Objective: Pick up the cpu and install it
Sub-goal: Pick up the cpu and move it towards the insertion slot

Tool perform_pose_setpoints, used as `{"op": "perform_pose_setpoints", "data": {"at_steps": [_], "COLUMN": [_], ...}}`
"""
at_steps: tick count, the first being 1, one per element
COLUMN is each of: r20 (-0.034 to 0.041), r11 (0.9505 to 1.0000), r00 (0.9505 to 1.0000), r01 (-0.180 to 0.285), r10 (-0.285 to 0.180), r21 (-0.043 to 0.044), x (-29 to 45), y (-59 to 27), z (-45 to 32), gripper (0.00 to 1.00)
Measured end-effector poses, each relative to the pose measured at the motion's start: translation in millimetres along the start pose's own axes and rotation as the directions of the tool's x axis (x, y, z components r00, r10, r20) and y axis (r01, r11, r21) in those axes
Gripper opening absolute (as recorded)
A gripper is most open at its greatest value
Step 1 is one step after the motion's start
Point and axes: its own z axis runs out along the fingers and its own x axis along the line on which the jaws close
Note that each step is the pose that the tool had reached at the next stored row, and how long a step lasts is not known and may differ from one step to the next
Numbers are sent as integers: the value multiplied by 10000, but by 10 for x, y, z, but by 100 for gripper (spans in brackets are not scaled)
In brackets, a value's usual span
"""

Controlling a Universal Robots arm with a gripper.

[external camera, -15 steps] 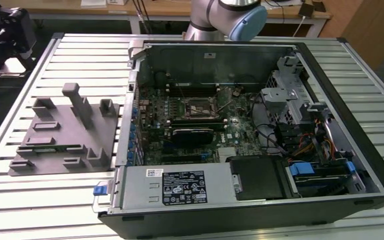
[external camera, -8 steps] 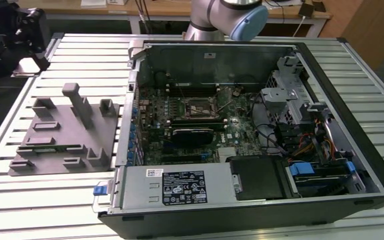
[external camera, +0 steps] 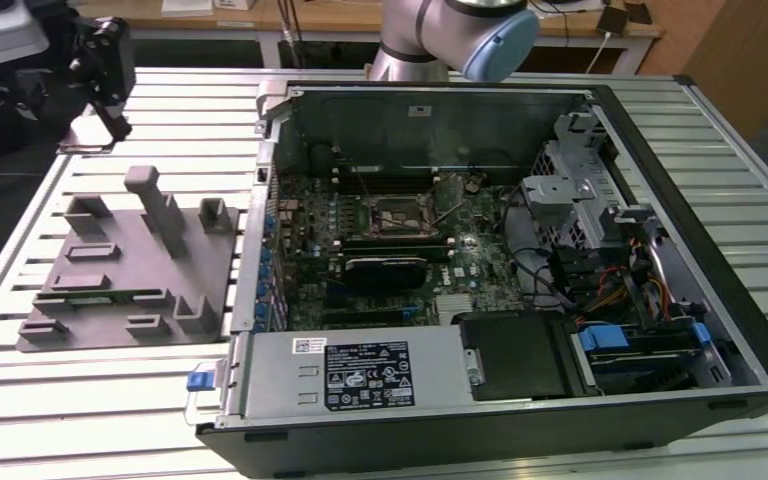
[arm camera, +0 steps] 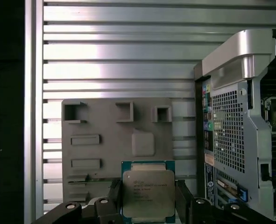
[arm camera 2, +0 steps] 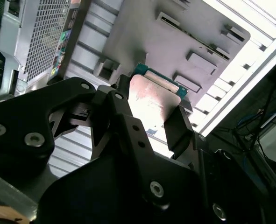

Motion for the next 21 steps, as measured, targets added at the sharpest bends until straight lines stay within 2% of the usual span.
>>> {"op": "perform_pose_setpoints", "data": {"at_steps": [12, 21], "r20": [-6, -37], "r11": [10000, 10000], "r00": [10000, 10000], "r01": [-1, -2], "r10": [1, 2], "r21": [1, 1], "x": [-426, -810], "y": [13, 24], "z": [23, 49], "gripper": [54, 54]}}
